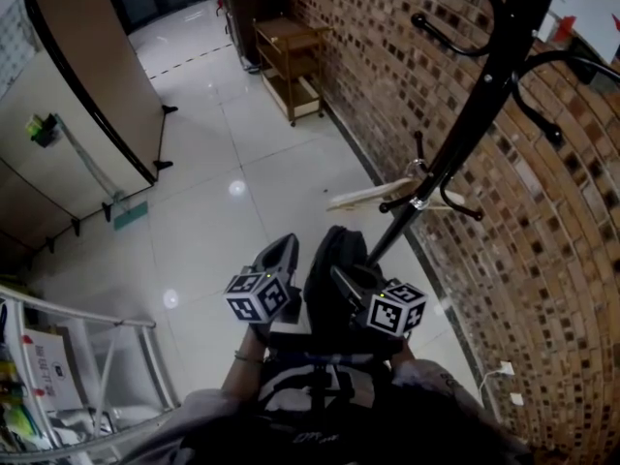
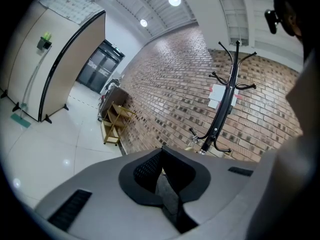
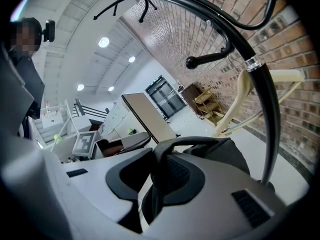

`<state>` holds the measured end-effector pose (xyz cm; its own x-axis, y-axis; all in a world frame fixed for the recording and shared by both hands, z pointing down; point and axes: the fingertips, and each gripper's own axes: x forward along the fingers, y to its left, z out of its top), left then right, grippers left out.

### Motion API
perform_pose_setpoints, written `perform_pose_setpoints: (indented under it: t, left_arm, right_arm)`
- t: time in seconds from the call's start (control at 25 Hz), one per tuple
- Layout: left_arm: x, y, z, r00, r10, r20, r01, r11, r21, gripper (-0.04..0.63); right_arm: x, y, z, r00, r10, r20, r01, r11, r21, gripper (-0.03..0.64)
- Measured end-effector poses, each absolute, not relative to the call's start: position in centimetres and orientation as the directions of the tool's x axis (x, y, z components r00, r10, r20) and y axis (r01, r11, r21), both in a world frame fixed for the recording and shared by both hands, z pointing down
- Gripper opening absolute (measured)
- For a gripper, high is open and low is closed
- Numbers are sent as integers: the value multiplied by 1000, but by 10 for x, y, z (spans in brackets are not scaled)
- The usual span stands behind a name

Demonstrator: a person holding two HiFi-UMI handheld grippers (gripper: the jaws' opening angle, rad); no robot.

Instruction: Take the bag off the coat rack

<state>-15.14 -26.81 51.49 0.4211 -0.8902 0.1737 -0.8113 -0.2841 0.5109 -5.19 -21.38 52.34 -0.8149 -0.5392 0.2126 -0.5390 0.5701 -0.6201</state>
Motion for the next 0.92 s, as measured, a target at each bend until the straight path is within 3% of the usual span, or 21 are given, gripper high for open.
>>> perform_pose_setpoints:
  t: [0.92]
  left_arm:
    - [-137, -270, 514, 433, -884, 179, -819, -302, 489, 6]
  right_arm:
    - [-45, -215, 526, -805, -538, 249, -564, 565, -602, 60]
